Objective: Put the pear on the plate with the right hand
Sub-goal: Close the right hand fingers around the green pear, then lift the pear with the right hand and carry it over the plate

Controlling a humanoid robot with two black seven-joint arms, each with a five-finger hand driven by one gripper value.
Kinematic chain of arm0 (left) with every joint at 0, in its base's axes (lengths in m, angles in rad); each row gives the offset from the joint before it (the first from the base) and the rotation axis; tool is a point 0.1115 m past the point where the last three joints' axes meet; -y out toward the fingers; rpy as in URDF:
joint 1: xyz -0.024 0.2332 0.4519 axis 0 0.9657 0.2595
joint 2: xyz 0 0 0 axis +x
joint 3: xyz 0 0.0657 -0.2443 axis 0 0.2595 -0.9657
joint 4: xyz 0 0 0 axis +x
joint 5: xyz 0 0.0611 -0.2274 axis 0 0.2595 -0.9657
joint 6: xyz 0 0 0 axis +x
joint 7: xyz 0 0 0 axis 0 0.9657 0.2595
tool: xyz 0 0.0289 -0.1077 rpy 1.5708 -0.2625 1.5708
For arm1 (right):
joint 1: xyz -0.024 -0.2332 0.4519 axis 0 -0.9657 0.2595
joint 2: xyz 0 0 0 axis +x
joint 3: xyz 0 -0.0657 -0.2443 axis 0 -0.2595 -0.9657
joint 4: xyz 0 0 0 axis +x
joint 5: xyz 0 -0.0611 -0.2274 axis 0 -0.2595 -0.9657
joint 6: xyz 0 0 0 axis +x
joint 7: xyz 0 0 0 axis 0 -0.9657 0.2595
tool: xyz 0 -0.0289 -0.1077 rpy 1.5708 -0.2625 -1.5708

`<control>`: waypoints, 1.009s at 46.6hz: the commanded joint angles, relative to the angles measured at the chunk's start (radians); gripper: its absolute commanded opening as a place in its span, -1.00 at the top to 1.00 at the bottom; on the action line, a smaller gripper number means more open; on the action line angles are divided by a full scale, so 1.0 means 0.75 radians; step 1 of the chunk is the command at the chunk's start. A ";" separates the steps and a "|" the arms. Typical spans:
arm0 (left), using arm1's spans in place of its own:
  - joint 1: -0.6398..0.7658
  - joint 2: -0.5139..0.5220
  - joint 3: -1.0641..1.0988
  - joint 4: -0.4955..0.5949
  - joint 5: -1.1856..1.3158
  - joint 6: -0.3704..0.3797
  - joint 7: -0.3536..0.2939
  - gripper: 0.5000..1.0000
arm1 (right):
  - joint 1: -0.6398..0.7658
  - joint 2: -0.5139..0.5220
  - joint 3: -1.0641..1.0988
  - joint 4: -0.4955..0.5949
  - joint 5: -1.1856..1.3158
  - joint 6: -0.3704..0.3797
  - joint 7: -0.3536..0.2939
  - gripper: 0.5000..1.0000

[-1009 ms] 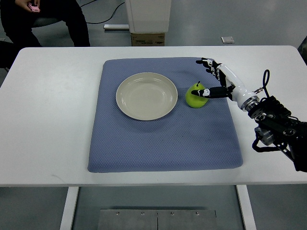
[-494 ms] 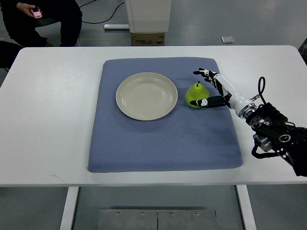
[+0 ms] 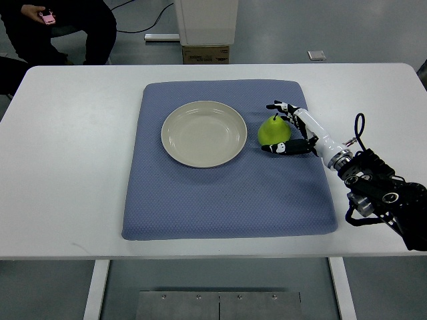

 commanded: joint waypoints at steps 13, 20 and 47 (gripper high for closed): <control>0.000 0.000 0.000 0.000 0.000 0.000 0.000 -1.00 | 0.003 0.019 -0.050 -0.032 0.002 0.000 0.000 1.00; 0.000 0.000 0.000 0.000 0.000 0.000 0.000 -1.00 | 0.019 0.033 -0.028 -0.047 0.012 -0.016 0.000 1.00; 0.000 0.000 0.000 0.000 0.000 0.000 0.000 -1.00 | 0.242 0.086 0.030 -0.002 0.020 0.039 0.000 1.00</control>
